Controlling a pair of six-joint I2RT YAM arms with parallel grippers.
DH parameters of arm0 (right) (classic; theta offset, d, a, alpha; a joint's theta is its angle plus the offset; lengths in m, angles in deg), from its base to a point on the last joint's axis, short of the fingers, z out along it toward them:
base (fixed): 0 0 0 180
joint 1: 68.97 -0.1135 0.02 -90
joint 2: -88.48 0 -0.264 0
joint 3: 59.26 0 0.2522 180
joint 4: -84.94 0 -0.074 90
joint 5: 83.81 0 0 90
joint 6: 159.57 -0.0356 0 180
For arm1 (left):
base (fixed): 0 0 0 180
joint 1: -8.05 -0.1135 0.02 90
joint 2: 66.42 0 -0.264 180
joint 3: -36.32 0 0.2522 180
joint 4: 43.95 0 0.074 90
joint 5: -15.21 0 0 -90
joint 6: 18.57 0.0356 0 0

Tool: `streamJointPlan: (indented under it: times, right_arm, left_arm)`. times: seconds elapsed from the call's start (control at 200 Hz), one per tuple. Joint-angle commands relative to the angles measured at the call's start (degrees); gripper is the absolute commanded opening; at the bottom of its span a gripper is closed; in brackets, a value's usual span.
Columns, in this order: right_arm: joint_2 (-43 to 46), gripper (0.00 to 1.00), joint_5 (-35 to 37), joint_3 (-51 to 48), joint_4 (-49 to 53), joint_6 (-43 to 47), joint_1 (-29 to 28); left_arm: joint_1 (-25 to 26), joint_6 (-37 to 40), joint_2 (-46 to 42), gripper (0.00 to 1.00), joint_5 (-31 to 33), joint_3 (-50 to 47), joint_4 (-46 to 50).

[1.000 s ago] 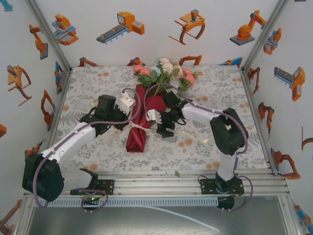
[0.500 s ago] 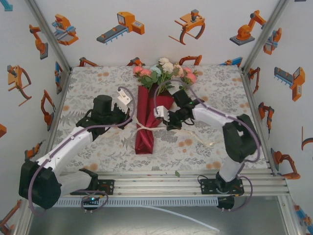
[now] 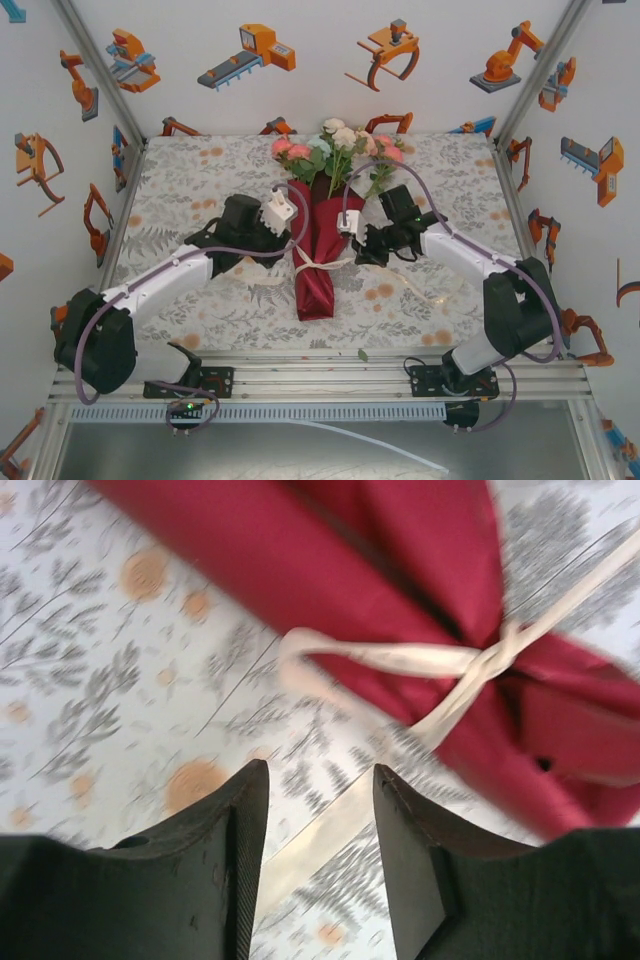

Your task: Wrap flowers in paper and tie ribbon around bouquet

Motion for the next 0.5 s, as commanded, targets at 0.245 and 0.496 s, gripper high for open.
streamJointPlan:
  times: [0.245,0.496]
  right_arm:
    - [0.34,0.0,-0.49,-0.04,-0.92,0.88,0.81]
    - [-0.63,0.0,-0.73,1.39,1.48,2.51,1.43]
  left_arm:
    - [-6.13,24.72,5.1,0.61,2.56,5.88,30.02]
    - [-6.34,27.14,10.41,0.65,3.33,4.03,22.72]
